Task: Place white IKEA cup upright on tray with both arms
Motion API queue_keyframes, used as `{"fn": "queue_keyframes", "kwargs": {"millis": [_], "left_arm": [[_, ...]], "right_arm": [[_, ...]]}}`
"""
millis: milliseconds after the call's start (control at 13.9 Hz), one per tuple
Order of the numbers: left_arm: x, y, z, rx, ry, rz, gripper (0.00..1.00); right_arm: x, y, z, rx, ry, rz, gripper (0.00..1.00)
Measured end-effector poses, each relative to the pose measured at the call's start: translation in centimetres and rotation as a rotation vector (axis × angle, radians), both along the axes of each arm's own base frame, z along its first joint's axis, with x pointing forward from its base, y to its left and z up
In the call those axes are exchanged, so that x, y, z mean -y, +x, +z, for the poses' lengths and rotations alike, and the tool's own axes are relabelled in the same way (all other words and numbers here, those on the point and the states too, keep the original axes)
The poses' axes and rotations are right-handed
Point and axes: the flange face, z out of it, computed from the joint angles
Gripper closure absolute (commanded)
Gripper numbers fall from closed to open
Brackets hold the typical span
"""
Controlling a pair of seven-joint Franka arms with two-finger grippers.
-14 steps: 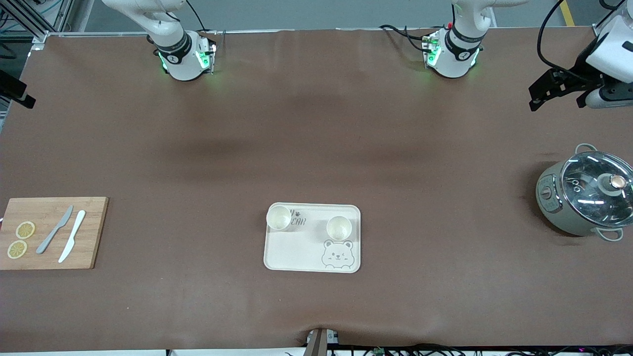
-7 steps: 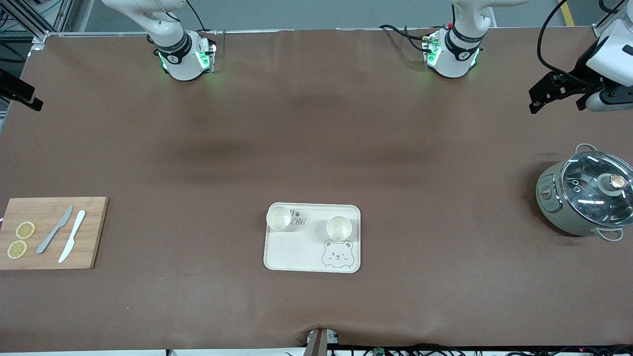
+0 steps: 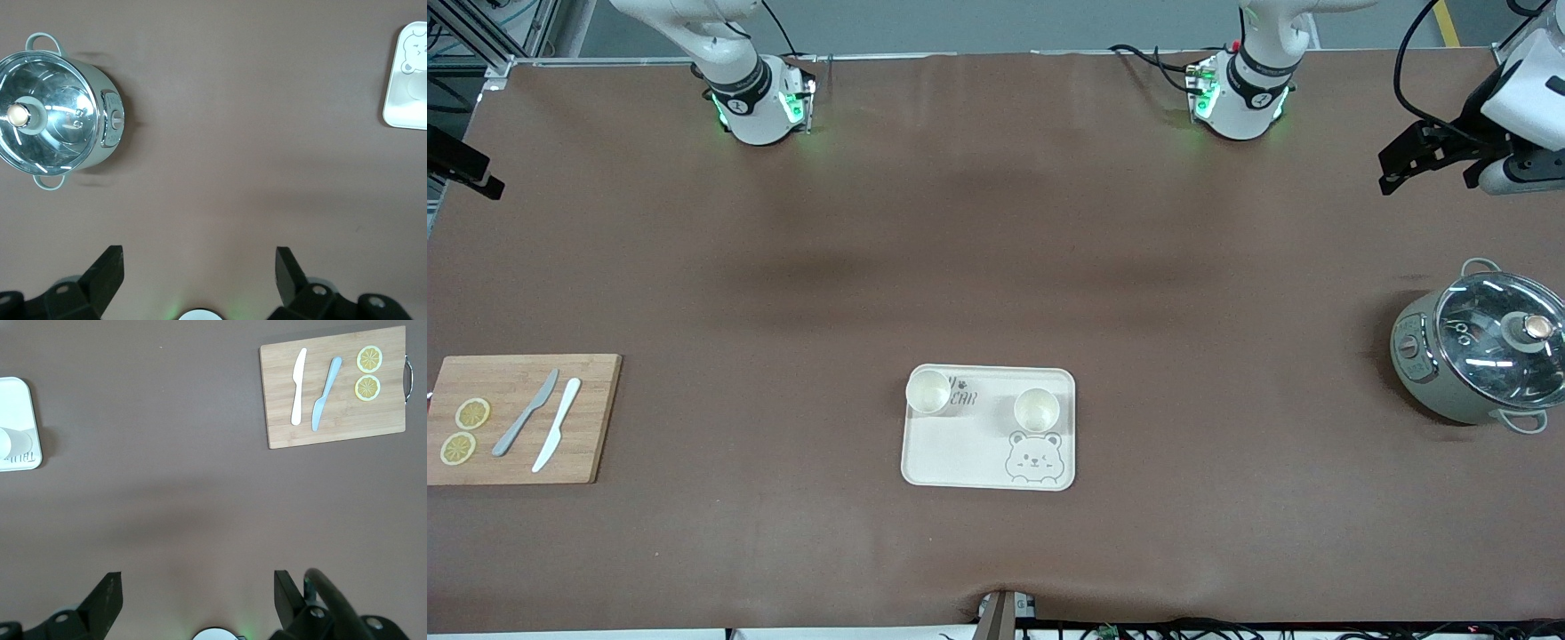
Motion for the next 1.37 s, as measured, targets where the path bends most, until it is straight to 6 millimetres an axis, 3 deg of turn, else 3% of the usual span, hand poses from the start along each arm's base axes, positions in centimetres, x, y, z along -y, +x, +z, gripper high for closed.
{"fn": "queue_keyframes", "kwargs": {"millis": [865,1370], "left_arm": [[-0.1,0.1,0.0,0.006,-0.001,0.006,0.00],[-0.2,0.2,-0.1,0.006,-0.001,0.007,0.00]], "right_arm": [[-0.2,0.0,0.1,0.005,0.000,0.003,0.00],[-1.3,0.1,-0.1,-0.001,0.000,0.025,0.00]]}}
